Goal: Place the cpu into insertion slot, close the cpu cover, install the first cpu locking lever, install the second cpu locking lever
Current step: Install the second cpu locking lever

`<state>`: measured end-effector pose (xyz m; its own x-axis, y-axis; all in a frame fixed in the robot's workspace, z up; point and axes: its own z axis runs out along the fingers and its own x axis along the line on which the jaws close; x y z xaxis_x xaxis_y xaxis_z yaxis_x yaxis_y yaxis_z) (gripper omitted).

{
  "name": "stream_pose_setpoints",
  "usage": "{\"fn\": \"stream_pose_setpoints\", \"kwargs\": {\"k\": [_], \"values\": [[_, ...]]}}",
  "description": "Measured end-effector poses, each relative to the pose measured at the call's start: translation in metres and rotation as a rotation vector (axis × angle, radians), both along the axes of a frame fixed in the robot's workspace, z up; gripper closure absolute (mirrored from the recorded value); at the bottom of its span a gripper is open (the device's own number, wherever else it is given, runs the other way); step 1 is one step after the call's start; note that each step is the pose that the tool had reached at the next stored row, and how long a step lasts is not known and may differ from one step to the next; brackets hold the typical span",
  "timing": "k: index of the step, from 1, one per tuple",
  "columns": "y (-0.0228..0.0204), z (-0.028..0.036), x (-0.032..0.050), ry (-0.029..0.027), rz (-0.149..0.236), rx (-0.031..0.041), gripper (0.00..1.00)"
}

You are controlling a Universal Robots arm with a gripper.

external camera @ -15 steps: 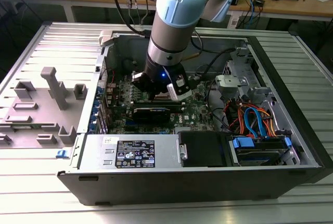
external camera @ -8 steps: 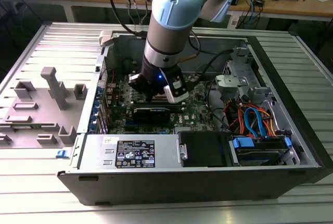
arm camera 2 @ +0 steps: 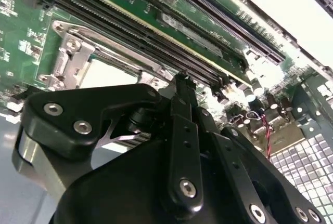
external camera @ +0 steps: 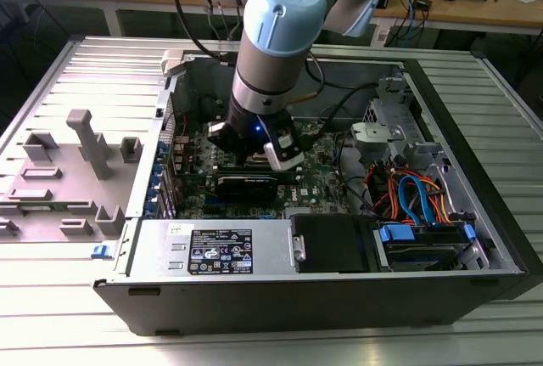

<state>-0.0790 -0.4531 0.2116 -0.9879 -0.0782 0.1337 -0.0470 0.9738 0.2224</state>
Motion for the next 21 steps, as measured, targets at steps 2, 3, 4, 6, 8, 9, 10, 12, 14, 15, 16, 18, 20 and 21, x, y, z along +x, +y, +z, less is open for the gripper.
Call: {"fn": "stream_pose_setpoints", "kwargs": {"k": [2,3,4,6,8,9,10,12,14,15,16,18,20,21], "values": [[-0.0001,-0.0027,0.0000,0.0000,0.000,0.0112,0.89],[0.0000,-0.0038,0.0000,-0.0001,0.000,0.0196,0.89],[0.0000,-0.0062,-0.0001,-0.0002,0.000,0.0264,0.89],[-0.0001,-0.0086,-0.0010,0.0001,0.000,0.0298,0.89],[0.0000,-0.0105,-0.0019,0.0001,0.000,0.0360,0.89],[0.0000,-0.0110,-0.0021,0.0001,0.000,0.0387,0.89],[-0.0001,-0.0114,-0.0023,0.0001,0.000,0.0420,0.89],[0.0000,-0.0123,-0.0026,-0.0002,0.000,0.0505,0.89],[0.0000,-0.0131,-0.0029,-0.0002,0.000,0.0572,0.89],[0.0000,-0.0146,-0.0057,0.0000,0.000,0.0692,0.89],[0.0000,-0.0173,-0.0062,0.0000,0.000,0.0727,0.89],[-0.0001,-0.0002,-0.0062,0.0012,0.000,0.0660,0.89],[-0.0001,0.0012,-0.0061,0.0023,0.000,0.0663,0.89],[0.0000,0.0013,-0.0062,0.0024,0.000,0.0663,0.89]]}}
